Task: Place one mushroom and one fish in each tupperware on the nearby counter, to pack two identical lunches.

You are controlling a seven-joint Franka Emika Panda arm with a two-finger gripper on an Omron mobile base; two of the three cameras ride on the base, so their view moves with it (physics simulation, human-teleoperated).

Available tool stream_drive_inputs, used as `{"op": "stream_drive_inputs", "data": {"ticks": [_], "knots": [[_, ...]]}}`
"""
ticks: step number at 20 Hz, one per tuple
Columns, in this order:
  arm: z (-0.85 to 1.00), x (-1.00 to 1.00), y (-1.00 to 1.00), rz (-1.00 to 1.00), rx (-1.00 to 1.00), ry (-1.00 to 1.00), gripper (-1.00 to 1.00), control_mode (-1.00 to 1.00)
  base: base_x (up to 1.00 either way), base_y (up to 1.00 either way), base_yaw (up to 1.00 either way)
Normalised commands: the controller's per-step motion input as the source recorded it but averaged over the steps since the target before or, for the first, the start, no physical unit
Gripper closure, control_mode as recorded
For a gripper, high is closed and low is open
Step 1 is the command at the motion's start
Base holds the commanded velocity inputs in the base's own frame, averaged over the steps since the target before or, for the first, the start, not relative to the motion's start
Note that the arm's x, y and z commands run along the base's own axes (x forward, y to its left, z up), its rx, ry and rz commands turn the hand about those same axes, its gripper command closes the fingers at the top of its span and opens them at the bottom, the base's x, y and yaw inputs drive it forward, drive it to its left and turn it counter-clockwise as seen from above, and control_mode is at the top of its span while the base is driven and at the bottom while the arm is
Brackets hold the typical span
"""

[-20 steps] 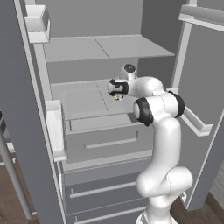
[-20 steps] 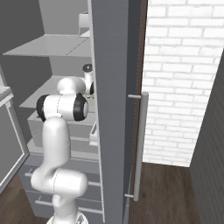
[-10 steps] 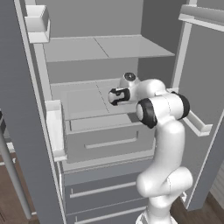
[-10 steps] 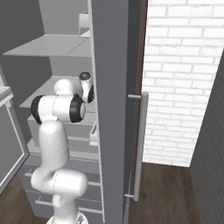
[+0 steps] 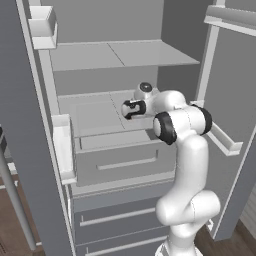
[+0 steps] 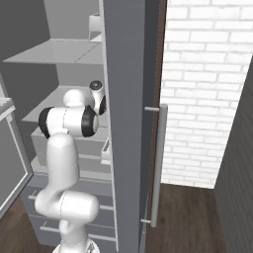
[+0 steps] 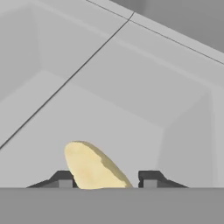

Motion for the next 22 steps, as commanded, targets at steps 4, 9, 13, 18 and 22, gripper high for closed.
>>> {"op": "stream_drive_inputs", "data": {"ticks": [4,9,13,18,22], "knots": [[0.05,-0.72,-0.12,0.01,0.00,0.00,1.00,-1.00,0.00,0.00,0.00],[0.46,-1.00,0.00,0.00,0.00,0.02,1.00,-1.00,0.00,0.00,0.00],[0.39,-1.00,0.02,0.00,0.01,0.05,1.00,-1.00,0.00,0.00,0.00],[0.09,-1.00,0.19,0.00,0.10,0.19,1.00,-1.00,0.00,0.00,0.00],[0.43,-1.00,0.28,0.07,0.11,0.29,1.00,-1.00,0.00,0.00,0.00]]}}
